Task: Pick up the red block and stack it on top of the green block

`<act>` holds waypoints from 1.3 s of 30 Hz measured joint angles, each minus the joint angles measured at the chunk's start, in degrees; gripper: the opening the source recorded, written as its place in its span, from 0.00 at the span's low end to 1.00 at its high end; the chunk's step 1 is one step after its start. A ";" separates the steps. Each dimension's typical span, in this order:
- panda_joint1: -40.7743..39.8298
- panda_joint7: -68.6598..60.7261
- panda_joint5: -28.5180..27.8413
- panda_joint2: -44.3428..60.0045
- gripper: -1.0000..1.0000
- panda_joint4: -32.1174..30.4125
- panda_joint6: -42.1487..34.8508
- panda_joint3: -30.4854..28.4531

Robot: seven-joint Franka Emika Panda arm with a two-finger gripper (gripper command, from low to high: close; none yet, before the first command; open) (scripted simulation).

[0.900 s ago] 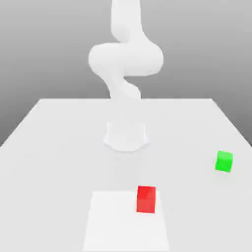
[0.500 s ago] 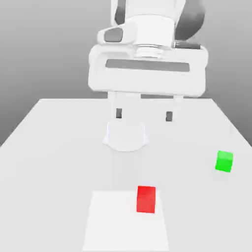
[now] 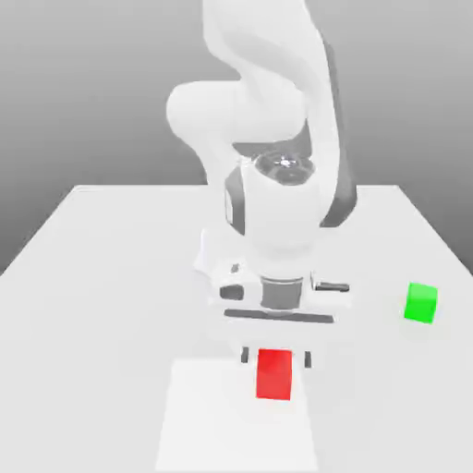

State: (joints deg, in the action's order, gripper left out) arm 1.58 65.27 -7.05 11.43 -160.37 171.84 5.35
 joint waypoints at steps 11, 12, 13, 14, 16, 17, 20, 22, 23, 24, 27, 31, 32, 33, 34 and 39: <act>-0.57 -1.22 1.80 -2.59 0.00 -0.30 -2.10 1.06; -0.80 -2.00 2.89 -4.12 0.00 -0.50 -3.39 1.56; -0.89 -2.77 3.95 -5.67 0.00 -0.71 -4.69 1.91; -1.08 -3.35 4.78 -7.20 0.00 -0.95 -5.97 2.33; -0.99 -4.61 6.42 -10.20 0.00 -1.47 -8.53 2.71; -0.51 -5.15 7.08 -11.65 0.00 -1.76 -9.78 2.40; 3.35 -1.44 8.91 -14.67 0.00 -1.70 -12.38 4.88; 6.03 2.62 10.09 -16.17 0.00 -1.41 -13.72 6.99; 7.17 4.75 10.69 -16.85 0.00 -1.26 -14.33 8.18; 8.33 6.89 11.31 -17.49 0.00 -1.11 -14.91 9.48; 12.10 13.31 13.25 -19.17 0.00 -0.70 -16.49 13.72; 17.26 21.94 15.79 -20.76 0.00 -0.27 -18.17 19.65; 18.53 24.12 16.38 -21.03 0.00 -0.18 -18.51 21.16; 19.79 26.32 16.95 -21.24 0.00 -0.09 -18.80 22.68; 21.03 28.54 17.50 -21.38 0.00 -0.02 -19.06 24.22; 26.51 39.61 19.30 -20.93 0.00 0.22 -19.47 31.80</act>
State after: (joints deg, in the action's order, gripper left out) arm 28.09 104.88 12.24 -9.49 -160.15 152.38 37.16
